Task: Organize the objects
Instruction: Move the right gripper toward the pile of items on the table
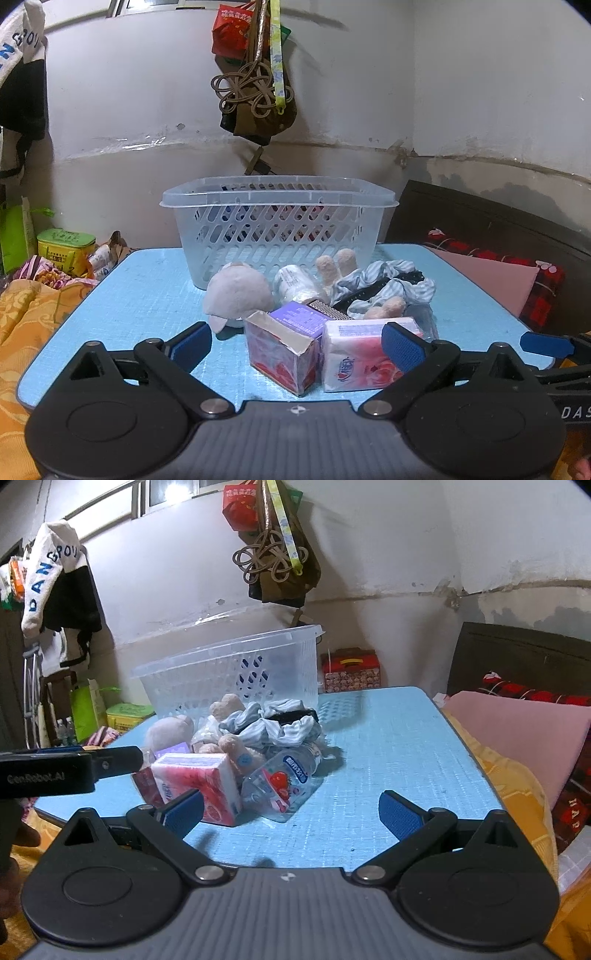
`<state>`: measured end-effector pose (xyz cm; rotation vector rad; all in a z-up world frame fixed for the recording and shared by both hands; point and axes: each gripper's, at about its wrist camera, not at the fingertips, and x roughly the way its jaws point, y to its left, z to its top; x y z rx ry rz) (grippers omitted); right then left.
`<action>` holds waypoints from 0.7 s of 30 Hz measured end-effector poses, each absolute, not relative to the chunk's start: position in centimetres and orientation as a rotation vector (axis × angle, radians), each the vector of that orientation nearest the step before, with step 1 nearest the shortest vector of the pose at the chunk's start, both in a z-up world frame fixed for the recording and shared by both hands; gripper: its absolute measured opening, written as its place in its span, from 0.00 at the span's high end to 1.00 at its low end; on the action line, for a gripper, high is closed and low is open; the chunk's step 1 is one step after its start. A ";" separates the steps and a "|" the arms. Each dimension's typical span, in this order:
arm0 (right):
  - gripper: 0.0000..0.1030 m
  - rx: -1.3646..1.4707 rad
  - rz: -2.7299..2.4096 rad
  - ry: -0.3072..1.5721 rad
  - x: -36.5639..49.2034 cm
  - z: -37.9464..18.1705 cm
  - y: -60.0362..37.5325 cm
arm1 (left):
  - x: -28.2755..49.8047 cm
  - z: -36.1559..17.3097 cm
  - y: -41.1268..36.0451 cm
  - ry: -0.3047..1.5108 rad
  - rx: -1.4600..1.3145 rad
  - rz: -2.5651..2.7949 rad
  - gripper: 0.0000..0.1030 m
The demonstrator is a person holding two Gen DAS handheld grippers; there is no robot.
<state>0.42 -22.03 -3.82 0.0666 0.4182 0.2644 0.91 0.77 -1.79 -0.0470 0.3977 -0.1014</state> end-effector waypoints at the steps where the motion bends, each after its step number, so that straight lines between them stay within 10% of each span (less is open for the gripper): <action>1: 0.00 0.067 0.267 0.420 0.5 -3.9 -22.0 | 0.9 -1.8 0.9 0.398 -0.050 -0.100 0.03; 21: 0.00 0.069 0.284 0.417 0.2 -4.2 -21.6 | 0.8 -1.9 1.3 0.401 -0.059 -0.099 0.03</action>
